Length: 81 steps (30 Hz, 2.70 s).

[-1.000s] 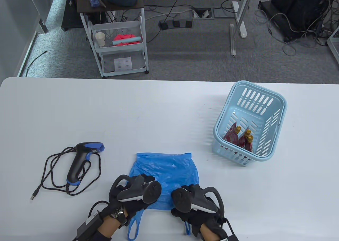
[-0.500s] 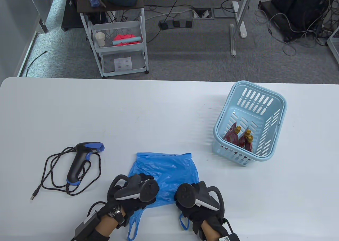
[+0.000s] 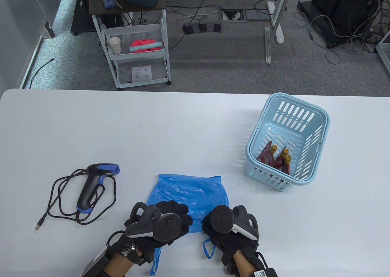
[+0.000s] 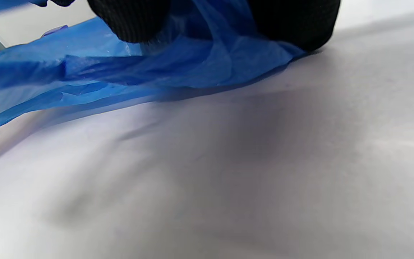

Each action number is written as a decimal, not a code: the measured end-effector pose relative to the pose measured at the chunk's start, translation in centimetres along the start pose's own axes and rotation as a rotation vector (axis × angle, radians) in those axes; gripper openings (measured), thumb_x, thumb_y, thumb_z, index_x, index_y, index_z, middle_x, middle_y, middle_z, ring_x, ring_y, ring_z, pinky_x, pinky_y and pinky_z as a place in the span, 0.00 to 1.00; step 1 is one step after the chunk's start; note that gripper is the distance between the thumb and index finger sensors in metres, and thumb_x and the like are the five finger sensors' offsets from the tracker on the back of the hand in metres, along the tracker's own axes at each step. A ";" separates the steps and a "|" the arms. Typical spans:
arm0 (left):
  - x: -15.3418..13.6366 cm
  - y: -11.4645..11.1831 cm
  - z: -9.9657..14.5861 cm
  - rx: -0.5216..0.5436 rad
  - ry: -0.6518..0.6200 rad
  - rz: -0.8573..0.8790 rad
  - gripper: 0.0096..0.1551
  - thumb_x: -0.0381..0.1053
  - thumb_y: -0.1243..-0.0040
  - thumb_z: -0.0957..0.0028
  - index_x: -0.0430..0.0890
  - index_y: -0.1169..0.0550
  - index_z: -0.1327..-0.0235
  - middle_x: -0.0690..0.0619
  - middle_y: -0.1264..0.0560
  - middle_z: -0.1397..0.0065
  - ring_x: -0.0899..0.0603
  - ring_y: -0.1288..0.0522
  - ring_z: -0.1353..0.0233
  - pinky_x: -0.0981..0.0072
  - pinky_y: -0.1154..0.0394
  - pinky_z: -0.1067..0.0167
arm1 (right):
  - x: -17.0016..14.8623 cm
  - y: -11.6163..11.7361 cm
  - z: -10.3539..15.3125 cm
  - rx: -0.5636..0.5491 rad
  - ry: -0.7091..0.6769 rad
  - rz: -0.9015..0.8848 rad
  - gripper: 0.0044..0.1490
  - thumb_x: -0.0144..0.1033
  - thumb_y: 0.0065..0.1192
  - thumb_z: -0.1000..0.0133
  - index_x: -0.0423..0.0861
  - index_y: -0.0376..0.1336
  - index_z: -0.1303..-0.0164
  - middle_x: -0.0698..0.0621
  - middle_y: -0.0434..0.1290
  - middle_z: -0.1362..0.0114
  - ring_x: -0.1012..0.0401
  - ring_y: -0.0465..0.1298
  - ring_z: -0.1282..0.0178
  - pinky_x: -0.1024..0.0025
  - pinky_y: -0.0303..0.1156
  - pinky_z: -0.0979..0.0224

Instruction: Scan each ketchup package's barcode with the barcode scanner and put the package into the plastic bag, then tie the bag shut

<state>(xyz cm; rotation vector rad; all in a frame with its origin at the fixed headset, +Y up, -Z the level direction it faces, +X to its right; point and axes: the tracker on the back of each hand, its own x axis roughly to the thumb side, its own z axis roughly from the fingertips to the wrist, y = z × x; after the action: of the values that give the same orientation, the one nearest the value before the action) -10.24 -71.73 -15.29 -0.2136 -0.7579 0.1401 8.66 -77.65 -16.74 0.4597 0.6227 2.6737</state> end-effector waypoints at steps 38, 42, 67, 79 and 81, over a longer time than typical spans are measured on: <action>-5.6 -1.6 0.3 -0.165 0.290 -0.091 0.28 0.58 0.32 0.53 0.52 0.18 0.39 0.52 0.25 0.30 0.36 0.23 0.28 0.43 0.26 0.33 | -1.0 -1.8 1.2 -0.027 -0.058 -0.099 0.35 0.43 0.59 0.40 0.45 0.57 0.23 0.39 0.63 0.22 0.40 0.64 0.26 0.42 0.64 0.27; -5.6 -1.7 0.3 -0.141 0.284 -0.089 0.29 0.58 0.32 0.53 0.52 0.19 0.39 0.52 0.25 0.30 0.36 0.22 0.29 0.43 0.26 0.33 | 0.0 -3.1 2.4 -0.134 -0.099 -0.056 0.38 0.43 0.60 0.40 0.47 0.53 0.21 0.39 0.62 0.21 0.39 0.64 0.26 0.42 0.63 0.27; -5.7 -2.4 0.1 -0.137 0.280 -0.098 0.33 0.60 0.29 0.57 0.51 0.21 0.37 0.53 0.25 0.33 0.37 0.21 0.34 0.43 0.25 0.34 | 0.2 -0.5 0.8 0.024 0.007 0.190 0.32 0.44 0.57 0.40 0.50 0.60 0.24 0.40 0.54 0.14 0.39 0.53 0.17 0.36 0.55 0.22; -6.4 -2.0 0.4 -0.112 0.315 -0.072 0.33 0.61 0.30 0.57 0.52 0.21 0.38 0.53 0.24 0.35 0.37 0.20 0.35 0.44 0.25 0.35 | -1.5 -2.1 1.6 -0.068 0.116 0.170 0.30 0.30 0.58 0.40 0.47 0.61 0.25 0.43 0.59 0.16 0.38 0.58 0.19 0.38 0.57 0.23; -6.3 -1.9 0.4 -0.096 0.322 -0.085 0.33 0.62 0.30 0.57 0.52 0.21 0.38 0.53 0.24 0.35 0.37 0.20 0.36 0.44 0.24 0.36 | -1.6 -2.2 1.6 -0.112 0.102 0.146 0.29 0.31 0.59 0.40 0.46 0.62 0.26 0.42 0.61 0.18 0.40 0.61 0.21 0.39 0.58 0.24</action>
<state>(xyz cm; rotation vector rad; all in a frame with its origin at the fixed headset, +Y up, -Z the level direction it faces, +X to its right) -14.94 -74.77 -18.75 -0.2872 -0.4522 -0.0121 11.26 -75.91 -16.79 0.3527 0.4804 2.8681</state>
